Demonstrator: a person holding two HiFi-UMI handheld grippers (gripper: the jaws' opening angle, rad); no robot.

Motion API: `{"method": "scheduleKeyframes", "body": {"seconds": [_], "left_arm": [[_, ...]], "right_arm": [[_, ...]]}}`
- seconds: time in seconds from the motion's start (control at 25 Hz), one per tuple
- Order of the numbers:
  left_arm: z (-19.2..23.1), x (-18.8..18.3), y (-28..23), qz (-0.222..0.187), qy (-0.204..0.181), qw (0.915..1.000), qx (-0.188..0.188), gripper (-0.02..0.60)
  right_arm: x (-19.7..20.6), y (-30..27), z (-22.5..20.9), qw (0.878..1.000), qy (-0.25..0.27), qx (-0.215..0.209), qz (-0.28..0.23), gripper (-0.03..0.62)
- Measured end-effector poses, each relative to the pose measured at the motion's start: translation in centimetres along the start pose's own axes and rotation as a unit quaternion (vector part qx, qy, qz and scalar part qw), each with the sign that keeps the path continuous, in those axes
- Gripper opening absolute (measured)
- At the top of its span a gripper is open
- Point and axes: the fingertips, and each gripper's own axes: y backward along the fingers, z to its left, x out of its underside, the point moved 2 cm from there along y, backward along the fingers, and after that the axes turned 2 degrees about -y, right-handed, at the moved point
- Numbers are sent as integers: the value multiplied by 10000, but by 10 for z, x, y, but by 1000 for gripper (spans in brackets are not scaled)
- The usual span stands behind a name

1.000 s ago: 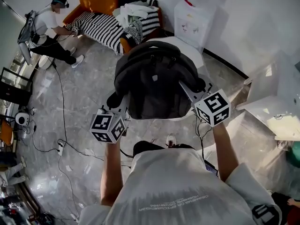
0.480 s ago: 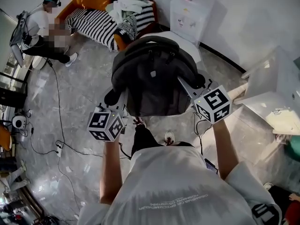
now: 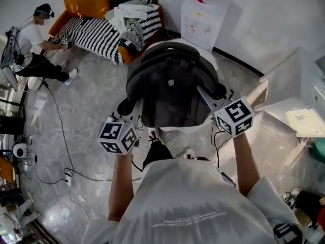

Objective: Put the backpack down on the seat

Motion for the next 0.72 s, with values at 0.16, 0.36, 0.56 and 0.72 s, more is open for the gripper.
{"method": "scheduleKeyframes", "body": {"seconds": [0.16,0.36,0.56,0.72], "left_arm": [[25,-4,-24,89,-32,9998,179,78],[49,-6,-50,213,-20,9989,410,78],[75,-5,-73,293,-12,9979,570,78],[92,-5,-94,379,-1,9969,691,78]], "right_arm": [[-1,-24,-8,9997,-135,170,53,81],[-3,-48,-18,9988,-263,387,155,81],[-2,-75,-25,9976,-360,546,227,81],[-2,-95,-36,9966,-437,643,284,81]]}}
